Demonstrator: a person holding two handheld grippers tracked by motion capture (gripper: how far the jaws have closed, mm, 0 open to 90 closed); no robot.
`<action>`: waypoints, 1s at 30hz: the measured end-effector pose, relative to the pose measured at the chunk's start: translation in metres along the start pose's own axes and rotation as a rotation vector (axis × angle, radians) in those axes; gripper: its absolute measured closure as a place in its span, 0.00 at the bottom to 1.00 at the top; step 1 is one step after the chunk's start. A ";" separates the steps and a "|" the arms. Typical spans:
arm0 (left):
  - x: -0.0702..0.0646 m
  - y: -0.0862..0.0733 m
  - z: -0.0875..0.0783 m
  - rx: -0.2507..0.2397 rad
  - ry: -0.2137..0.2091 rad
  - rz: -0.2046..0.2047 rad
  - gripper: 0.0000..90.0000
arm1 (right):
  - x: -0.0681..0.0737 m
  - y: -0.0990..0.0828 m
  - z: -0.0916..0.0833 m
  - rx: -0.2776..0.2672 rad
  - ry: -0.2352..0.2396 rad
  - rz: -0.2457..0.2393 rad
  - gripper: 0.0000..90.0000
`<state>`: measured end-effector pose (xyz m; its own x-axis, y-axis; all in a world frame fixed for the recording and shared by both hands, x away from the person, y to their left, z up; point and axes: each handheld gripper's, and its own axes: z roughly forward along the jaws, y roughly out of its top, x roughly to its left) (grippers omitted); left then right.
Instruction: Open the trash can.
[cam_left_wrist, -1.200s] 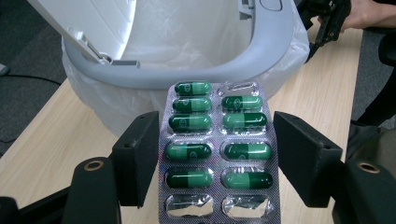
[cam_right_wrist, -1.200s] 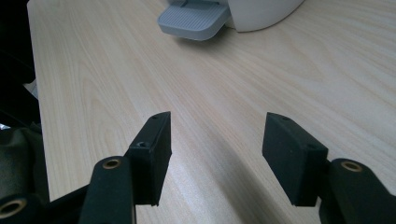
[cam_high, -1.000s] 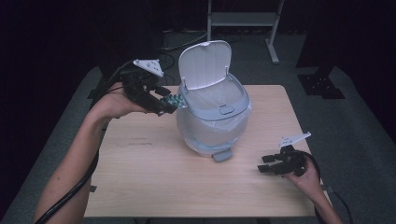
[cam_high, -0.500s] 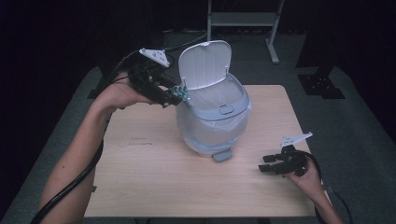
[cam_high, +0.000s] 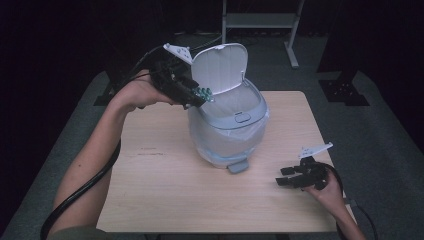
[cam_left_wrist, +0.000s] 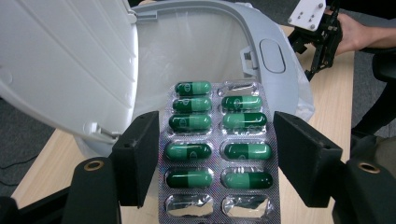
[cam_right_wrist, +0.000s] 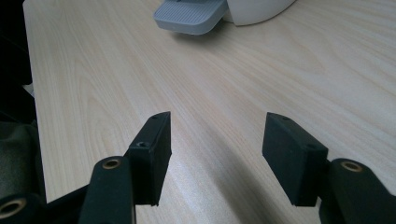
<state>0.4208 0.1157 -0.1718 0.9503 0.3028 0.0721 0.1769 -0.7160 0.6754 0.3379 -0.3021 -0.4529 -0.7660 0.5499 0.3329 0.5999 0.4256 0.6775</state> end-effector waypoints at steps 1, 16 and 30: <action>0.000 0.001 0.001 -0.002 -0.001 0.000 0.37 | 0.000 0.000 0.000 0.000 0.000 0.001 0.46; 0.006 0.018 0.011 0.007 -0.012 0.014 0.37 | -0.001 -0.001 -0.002 -0.005 -0.005 0.006 0.46; 0.013 0.035 0.026 0.028 -0.027 0.027 0.37 | 0.000 -0.002 -0.004 -0.013 -0.010 0.006 0.46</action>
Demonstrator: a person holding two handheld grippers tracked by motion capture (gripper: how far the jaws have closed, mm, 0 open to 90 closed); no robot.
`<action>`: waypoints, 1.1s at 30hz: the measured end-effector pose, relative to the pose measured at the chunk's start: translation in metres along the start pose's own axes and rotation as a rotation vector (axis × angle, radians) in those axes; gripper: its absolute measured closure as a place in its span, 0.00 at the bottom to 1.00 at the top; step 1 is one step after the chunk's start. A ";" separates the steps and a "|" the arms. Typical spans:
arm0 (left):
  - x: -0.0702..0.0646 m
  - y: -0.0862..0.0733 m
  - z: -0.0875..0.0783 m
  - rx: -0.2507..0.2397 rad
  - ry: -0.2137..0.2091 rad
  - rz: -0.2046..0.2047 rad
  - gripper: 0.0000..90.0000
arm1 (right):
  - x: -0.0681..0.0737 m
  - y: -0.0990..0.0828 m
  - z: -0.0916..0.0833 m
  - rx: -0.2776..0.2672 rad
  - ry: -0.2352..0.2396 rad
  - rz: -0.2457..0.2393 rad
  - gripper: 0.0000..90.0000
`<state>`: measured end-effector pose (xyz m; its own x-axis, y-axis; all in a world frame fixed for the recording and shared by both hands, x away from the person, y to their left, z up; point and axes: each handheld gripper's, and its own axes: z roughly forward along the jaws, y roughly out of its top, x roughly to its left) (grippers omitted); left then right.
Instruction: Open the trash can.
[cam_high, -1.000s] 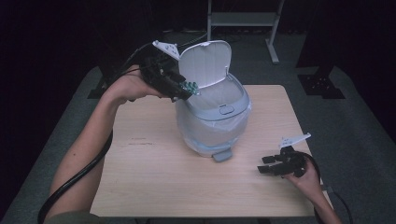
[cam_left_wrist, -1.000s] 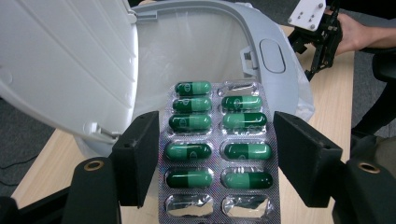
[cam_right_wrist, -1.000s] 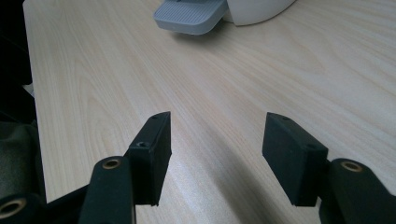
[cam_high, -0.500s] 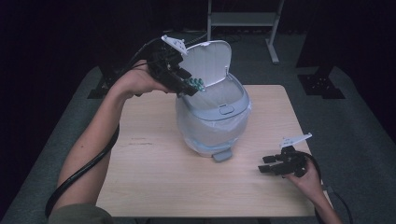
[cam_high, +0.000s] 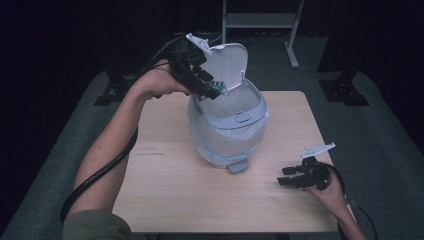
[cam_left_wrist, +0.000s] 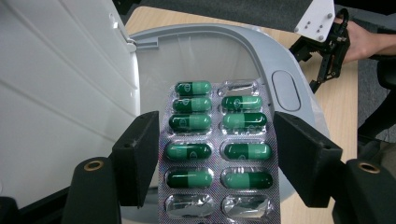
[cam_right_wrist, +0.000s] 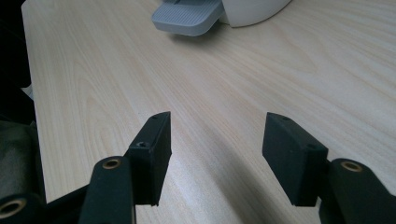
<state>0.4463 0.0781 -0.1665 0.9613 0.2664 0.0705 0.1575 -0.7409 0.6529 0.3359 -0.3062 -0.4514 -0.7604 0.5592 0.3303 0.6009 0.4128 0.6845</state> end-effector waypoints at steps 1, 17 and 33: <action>0.001 0.001 0.001 0.001 0.000 0.002 0.37 | 0.000 0.000 0.000 0.000 0.000 0.000 0.46; 0.007 0.007 0.013 0.014 -0.010 0.001 0.37 | 0.000 -0.001 -0.001 0.001 -0.003 0.001 0.46; 0.012 0.017 0.030 0.042 -0.016 -0.003 0.37 | 0.001 -0.001 -0.001 0.004 -0.004 0.001 0.46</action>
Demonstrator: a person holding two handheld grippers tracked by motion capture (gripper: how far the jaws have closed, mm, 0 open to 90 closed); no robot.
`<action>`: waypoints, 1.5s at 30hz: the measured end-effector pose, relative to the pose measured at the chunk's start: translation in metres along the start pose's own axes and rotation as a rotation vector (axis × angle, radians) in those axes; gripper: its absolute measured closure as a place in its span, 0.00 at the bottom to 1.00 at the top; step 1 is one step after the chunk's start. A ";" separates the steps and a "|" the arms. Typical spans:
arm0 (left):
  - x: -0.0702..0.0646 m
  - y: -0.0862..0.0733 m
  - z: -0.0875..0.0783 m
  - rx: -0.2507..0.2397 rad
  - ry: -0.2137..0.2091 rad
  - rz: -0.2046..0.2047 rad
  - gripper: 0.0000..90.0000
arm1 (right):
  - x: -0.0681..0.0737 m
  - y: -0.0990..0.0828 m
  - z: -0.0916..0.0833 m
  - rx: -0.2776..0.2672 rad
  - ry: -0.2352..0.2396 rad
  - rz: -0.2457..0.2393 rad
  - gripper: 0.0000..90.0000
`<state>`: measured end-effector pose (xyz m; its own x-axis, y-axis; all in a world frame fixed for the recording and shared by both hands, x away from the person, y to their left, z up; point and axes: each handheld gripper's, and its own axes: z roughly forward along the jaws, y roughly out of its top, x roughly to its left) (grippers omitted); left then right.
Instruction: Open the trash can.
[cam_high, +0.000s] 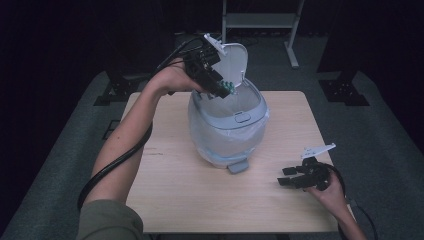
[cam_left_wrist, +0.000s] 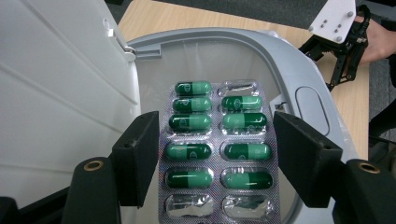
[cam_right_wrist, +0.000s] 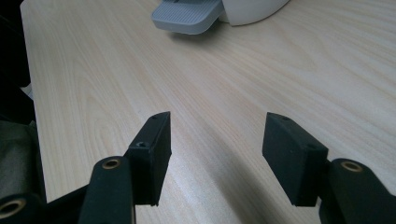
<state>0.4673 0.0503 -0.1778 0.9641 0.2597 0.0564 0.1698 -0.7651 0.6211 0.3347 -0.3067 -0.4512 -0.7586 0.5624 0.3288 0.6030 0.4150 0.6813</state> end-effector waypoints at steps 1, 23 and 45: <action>0.000 0.000 0.001 -0.001 0.000 -0.003 0.37 | 0.000 0.000 0.000 -0.002 0.001 0.000 0.46; -0.006 -0.007 -0.006 -0.013 0.007 -0.019 0.31 | 0.001 0.002 0.003 0.004 -0.002 -0.006 0.45; -0.006 -0.041 -0.043 -0.053 0.038 -0.065 0.32 | 0.001 0.003 0.007 0.014 0.000 -0.004 0.45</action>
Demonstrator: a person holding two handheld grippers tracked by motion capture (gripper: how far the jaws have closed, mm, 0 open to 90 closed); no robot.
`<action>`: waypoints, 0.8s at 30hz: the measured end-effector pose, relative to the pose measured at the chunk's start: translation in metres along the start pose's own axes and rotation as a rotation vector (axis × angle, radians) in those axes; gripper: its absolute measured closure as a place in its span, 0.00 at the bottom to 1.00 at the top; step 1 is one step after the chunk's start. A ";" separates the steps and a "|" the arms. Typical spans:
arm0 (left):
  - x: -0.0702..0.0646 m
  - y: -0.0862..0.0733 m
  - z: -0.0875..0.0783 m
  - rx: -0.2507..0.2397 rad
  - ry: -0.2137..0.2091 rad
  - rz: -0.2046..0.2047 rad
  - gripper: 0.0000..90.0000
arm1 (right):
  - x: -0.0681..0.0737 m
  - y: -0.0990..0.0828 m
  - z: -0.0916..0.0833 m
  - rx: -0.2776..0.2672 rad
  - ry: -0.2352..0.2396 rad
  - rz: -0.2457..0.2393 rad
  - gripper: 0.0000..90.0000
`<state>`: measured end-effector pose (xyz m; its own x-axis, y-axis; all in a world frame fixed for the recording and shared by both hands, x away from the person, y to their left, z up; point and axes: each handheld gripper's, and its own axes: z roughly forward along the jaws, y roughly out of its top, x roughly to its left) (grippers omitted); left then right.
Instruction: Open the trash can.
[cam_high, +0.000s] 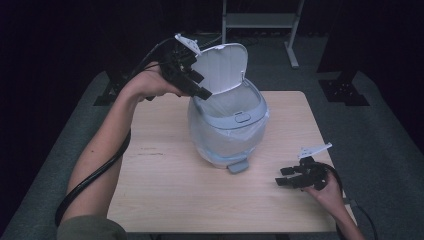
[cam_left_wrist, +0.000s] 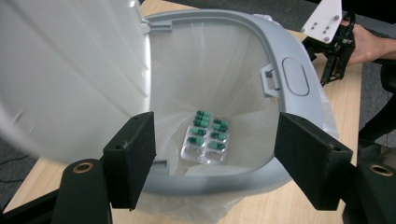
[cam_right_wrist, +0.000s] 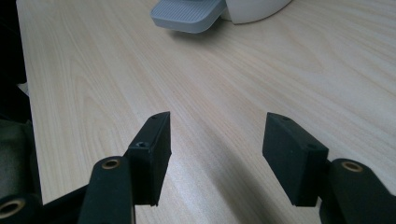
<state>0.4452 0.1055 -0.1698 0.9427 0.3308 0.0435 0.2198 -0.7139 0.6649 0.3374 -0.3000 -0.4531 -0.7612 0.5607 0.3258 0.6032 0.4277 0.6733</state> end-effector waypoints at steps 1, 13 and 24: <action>0.001 -0.002 -0.002 0.001 0.003 -0.005 0.32 | 0.000 0.000 0.000 0.000 0.000 0.000 0.45; 0.008 -0.020 -0.018 -0.006 0.036 -0.042 0.33 | 0.000 0.001 0.003 0.007 0.004 -0.003 0.45; 0.024 -0.036 -0.031 -0.024 0.076 -0.102 0.36 | 0.000 0.001 0.003 0.010 0.002 0.001 0.45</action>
<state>0.4522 0.1583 -0.1698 0.8938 0.4473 0.0311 0.3063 -0.6596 0.6863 0.3383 -0.2975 -0.4545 -0.7610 0.5596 0.3281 0.6065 0.4342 0.6661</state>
